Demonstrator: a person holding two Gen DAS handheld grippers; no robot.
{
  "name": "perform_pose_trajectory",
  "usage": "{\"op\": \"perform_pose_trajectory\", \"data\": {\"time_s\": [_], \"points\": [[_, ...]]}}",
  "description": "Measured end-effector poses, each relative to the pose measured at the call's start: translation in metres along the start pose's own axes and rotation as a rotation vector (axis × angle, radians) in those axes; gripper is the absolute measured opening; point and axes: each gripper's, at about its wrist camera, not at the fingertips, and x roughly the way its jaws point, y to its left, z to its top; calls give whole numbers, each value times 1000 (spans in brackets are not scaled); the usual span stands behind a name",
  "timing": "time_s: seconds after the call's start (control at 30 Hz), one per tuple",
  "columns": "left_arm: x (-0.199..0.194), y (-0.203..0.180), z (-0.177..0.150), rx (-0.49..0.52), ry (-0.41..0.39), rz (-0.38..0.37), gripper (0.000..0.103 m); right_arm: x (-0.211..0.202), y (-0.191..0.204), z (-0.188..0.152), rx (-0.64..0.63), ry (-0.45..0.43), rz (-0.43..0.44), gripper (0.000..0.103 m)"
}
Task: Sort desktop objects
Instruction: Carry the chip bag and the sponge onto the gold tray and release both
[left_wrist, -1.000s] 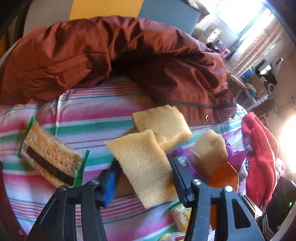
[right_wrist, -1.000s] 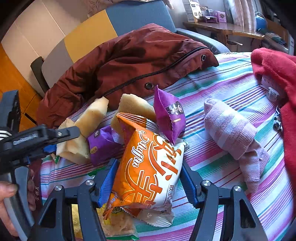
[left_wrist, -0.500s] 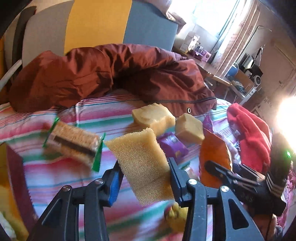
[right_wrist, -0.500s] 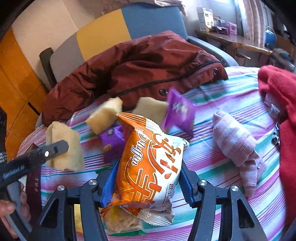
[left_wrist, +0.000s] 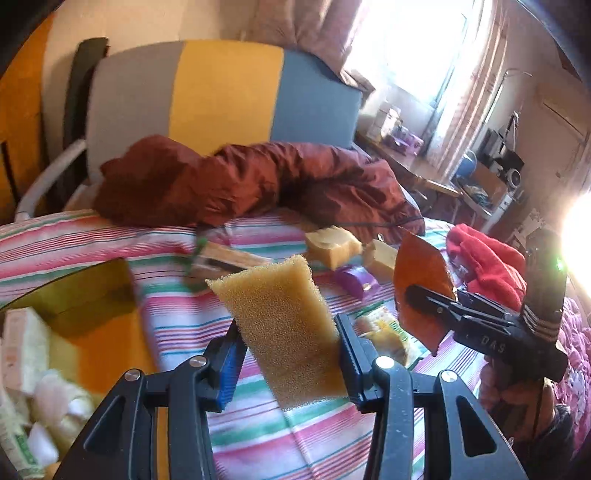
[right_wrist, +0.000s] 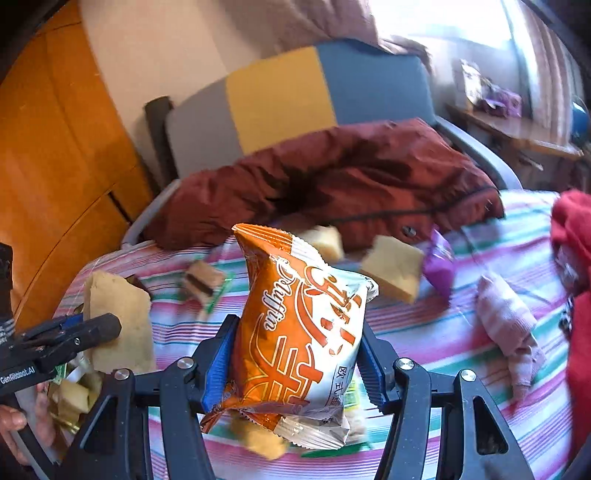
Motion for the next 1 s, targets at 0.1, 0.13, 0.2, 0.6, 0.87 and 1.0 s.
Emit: {"op": "perform_pose_trajectory", "data": {"time_s": [0.1,0.13,0.2,0.6,0.87,1.0], "points": [[-22,21,-9,-25,-27,43,47,-6,25,0,-53,-7,26,60],[-27,27,-11,-32,-35,56,47,-8,35,0,-74,-10,32,60],[-39,43,-16,-52,-50,92,47,-11,51,-3,-99,-13,54,60],[-85,110,-42,-132,-104,228,47,-1,156,-22,-199,37,194,60],[-93,134,-52,-171,-109,241,47,19,206,-28,-225,76,243,60],[-93,148,-53,-198,-100,230,47,27,222,-26,-231,87,250,61]]}}
